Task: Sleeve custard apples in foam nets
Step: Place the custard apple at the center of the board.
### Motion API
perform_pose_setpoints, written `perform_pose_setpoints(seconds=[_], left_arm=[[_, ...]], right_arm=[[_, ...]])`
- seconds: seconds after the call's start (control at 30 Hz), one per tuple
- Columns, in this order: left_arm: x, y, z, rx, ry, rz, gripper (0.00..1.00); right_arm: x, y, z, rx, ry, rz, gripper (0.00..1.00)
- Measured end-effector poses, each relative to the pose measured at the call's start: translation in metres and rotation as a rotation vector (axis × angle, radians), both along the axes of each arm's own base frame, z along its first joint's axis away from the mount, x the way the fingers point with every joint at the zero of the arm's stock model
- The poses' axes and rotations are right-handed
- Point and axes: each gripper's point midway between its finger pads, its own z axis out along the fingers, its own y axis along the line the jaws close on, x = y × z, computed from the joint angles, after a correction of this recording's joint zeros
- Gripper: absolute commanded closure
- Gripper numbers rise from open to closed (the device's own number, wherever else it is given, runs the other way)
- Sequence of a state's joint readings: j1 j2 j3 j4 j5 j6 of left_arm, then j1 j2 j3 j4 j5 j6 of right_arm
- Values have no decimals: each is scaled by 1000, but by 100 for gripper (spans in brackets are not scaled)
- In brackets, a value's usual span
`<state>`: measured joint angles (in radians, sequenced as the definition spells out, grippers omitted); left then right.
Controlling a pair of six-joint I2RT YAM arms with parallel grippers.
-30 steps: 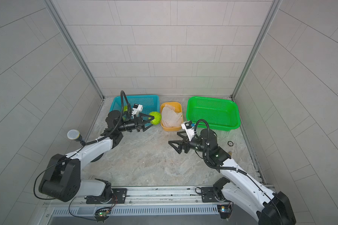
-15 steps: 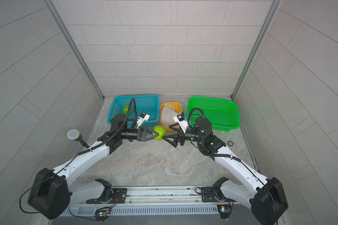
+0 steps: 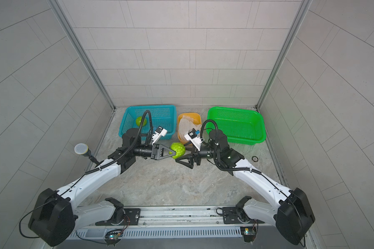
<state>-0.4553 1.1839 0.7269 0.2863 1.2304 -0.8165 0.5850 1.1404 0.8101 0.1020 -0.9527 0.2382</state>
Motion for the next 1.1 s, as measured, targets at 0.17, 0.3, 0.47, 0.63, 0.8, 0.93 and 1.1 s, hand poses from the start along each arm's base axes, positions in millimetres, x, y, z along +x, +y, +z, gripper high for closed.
perform_pose_setpoints(seconds=[0.17, 0.3, 0.47, 0.63, 0.8, 0.93, 1.1], left_arm=[[-4, -2, 8, -35, 1, -20, 25], [-7, -5, 13, -52, -14, -36, 25], [-10, -6, 14, -57, -14, -46, 25], [-9, -6, 13, -55, -9, -47, 25], [-11, -8, 12, -54, -7, -55, 25], [-12, -8, 11, -52, -3, -60, 24], [-12, -8, 10, -50, -6, -59, 13]], right_arm=[[-3, 6, -1, 9, 2, 15, 6], [-4, 9, 1, 24, 4, 23, 9], [-5, 10, 3, 30, 2, 26, 7], [-3, 7, 9, 37, -22, 0, 8], [-3, 4, 17, 46, -47, -27, 15], [-1, 4, 15, 44, -40, -30, 27], [-1, 5, 15, 45, -36, -29, 36]])
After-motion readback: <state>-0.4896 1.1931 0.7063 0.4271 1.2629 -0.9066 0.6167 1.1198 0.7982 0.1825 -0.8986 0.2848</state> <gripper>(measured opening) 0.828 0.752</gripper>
